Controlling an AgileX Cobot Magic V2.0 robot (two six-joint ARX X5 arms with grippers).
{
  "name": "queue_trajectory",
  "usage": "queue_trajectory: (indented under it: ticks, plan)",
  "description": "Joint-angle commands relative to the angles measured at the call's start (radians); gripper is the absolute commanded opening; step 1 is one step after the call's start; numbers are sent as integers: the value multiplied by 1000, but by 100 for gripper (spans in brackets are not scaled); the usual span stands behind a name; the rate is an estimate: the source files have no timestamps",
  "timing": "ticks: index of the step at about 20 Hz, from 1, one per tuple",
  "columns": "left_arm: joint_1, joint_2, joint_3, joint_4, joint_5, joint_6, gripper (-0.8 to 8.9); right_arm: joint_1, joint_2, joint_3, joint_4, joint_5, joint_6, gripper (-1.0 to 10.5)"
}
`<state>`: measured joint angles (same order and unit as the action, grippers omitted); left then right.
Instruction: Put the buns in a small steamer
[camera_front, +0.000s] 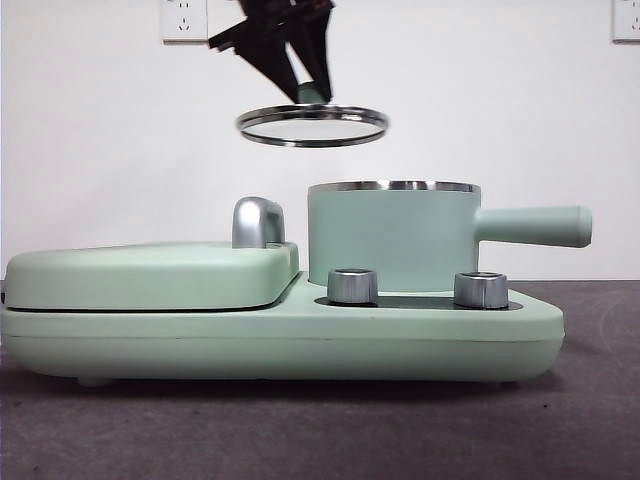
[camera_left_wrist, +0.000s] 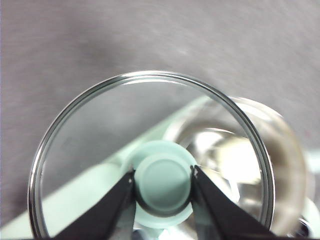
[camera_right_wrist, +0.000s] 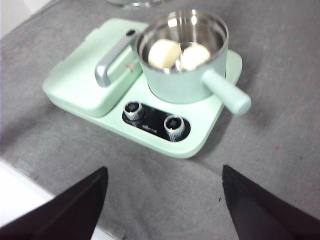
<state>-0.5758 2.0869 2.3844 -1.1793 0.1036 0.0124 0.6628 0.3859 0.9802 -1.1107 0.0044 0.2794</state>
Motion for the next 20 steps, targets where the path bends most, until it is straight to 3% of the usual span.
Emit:
queue_trajectory:
  ticks: [1,9,20]
  plan:
    - [-44,9,44,19,1,34,15,9,-47,-24,18,4,16,360]
    - [-150,21,44,31,1,59,15,9,-62,-31,27,2,-3,360]
    - [-149,107,44,41,1,76,15,9,-62,-31,26,0,-3,360]
